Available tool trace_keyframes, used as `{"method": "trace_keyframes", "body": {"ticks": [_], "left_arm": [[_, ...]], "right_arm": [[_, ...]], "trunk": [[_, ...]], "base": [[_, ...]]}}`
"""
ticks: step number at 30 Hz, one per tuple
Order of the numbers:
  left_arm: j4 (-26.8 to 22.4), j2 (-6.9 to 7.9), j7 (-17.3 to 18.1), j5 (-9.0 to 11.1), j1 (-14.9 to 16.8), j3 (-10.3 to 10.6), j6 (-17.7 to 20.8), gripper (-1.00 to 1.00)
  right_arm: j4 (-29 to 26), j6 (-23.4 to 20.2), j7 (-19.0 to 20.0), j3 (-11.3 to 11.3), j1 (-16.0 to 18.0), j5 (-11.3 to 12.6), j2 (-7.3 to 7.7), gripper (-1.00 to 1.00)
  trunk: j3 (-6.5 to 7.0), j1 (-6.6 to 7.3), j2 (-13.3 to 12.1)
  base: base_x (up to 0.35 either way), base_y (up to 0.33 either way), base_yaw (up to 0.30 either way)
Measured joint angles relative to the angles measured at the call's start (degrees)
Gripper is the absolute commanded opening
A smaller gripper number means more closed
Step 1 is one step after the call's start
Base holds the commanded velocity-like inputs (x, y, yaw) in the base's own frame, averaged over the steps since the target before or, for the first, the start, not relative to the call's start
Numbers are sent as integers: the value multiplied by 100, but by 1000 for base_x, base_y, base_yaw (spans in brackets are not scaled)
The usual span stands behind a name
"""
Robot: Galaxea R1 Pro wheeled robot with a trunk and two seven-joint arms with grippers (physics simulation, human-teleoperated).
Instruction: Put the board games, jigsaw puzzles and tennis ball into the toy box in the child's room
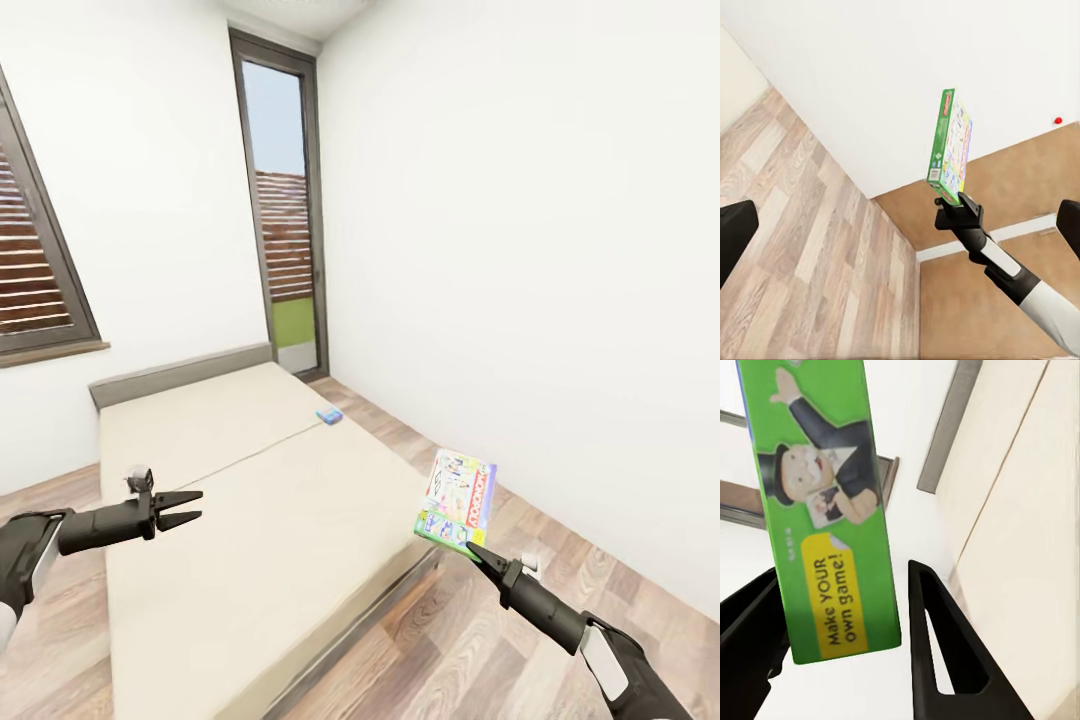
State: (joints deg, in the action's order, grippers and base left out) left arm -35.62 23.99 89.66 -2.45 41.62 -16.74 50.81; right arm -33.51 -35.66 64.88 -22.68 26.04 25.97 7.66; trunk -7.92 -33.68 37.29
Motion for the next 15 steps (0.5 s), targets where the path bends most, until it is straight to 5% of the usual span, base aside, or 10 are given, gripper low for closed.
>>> {"method": "trace_keyframes", "body": {"ticks": [15], "left_arm": [[1, 0, 0, 0, -1, -2, -13, 100]], "right_arm": [[0, 1, -21, 0, 0, -1, 0, -100]], "trunk": [[342, 330, -604]], "base": [[0, 0, -253]]}}
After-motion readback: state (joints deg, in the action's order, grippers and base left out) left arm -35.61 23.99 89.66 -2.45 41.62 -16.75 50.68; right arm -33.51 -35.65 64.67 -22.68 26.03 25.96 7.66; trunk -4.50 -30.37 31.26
